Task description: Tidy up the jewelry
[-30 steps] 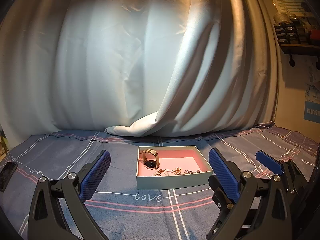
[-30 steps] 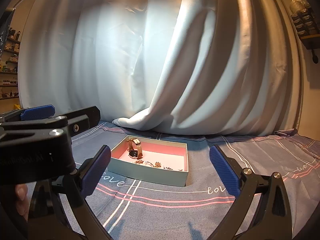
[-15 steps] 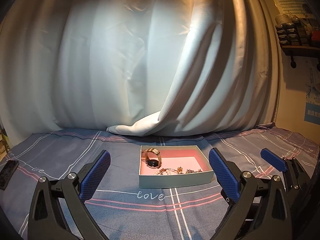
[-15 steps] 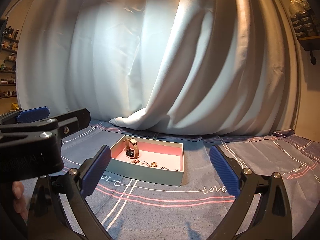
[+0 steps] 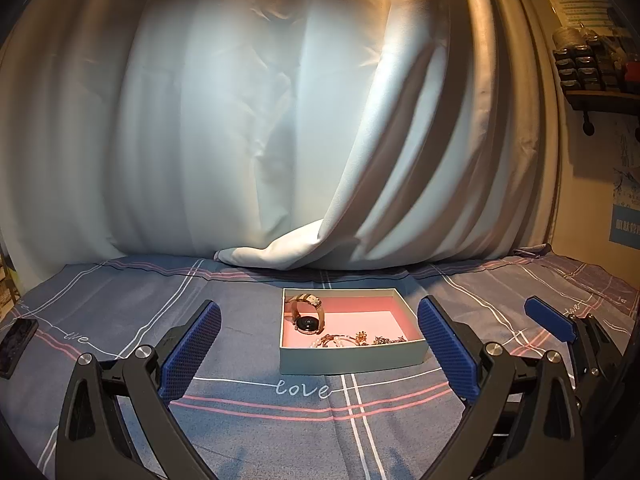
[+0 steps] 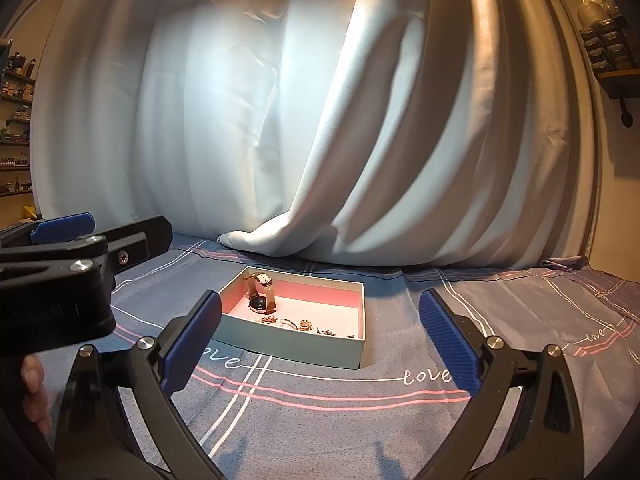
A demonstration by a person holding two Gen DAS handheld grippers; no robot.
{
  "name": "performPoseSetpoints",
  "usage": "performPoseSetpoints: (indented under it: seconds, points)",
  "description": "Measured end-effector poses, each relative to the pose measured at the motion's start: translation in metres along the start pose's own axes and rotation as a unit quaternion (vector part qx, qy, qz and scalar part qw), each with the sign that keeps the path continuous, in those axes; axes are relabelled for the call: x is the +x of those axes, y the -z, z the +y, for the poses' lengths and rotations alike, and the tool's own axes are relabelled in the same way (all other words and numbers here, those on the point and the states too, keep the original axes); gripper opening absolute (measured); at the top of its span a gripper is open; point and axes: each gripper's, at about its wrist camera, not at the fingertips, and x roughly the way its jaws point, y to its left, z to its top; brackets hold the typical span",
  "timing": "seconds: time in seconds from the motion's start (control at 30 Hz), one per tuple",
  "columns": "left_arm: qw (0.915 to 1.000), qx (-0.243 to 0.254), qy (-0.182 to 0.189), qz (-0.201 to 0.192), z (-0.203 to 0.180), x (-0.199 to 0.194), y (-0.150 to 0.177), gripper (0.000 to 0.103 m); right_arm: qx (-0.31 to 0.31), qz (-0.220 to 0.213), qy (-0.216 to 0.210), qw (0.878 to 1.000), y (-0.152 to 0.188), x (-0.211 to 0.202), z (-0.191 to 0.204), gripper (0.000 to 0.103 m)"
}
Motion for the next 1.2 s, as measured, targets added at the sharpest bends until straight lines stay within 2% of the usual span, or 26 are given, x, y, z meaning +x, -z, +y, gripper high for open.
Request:
performPoseSetpoints:
  seconds: [0.33,0.43,0.63,0.83,1.2]
  points:
    - [1.0000,-0.001,0.001,0.008,0.001,0.001,0.001,0.097,-0.002,0.006,0.000,1.000,0.001,0.001,0.000,0.097]
    - [0.9997,-0.005,0.005,0.023,0.002,0.004,0.001,0.097,-0.004,0.006,0.000,1.000,0.001,0.001,0.001,0.097]
    - [0.9998,0.005,0.005,0.020,-0.001,0.006,0.003,0.097,-0.007,0.009,-0.003,1.000,0.002,0.001,0.002,0.097]
    - [0.9994,-0.009,0.009,0.032,0.003,0.010,0.004,0.097,-0.007,0.010,-0.004,1.000,0.004,0.002,0.001,0.097]
    - [0.9994,-0.003,0.005,0.036,-0.001,0.010,0.006,0.097,-0.004,0.011,0.001,1.000,0.005,0.004,-0.001,0.097]
